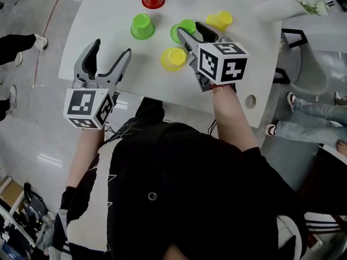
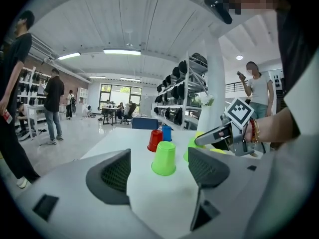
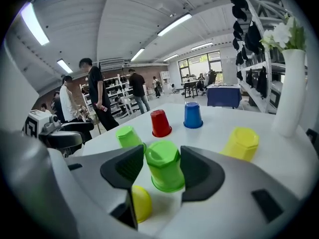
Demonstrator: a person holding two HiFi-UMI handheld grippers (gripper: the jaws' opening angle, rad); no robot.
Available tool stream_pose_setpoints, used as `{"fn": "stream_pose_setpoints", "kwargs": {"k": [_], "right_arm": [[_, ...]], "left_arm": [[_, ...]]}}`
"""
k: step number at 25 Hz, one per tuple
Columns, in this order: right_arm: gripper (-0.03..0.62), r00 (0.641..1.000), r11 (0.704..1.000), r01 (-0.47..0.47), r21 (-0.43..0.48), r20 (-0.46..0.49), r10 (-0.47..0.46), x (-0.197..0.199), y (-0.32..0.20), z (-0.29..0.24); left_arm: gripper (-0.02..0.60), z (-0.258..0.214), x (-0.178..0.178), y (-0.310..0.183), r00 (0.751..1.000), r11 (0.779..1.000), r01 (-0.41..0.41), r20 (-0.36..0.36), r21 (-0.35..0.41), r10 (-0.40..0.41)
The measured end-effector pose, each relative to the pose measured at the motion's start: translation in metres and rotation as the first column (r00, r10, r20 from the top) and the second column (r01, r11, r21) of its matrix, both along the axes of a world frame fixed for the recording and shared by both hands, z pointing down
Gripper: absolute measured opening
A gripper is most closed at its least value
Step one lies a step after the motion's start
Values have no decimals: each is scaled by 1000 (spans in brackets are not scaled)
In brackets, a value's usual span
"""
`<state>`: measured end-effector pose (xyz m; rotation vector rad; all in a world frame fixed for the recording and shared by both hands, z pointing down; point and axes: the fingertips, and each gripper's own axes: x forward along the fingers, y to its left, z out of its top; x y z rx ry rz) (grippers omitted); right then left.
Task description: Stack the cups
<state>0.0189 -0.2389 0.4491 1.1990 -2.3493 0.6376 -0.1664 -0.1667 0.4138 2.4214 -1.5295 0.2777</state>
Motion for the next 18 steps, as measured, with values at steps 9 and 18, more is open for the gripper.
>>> {"fn": "stream_pose_setpoints", "kwargs": {"k": [9,18], "right_arm": [[219,1000,1000,-30,2,6,30,6,-1,-1],[216,997,996,-81,39,6,80,38,21,-20]], "left_arm": [[359,-1,-3,-2,1000,1000,-5,6,-4,5],[359,-7,3,4,1000,1000,2,10,4,-2]]}}
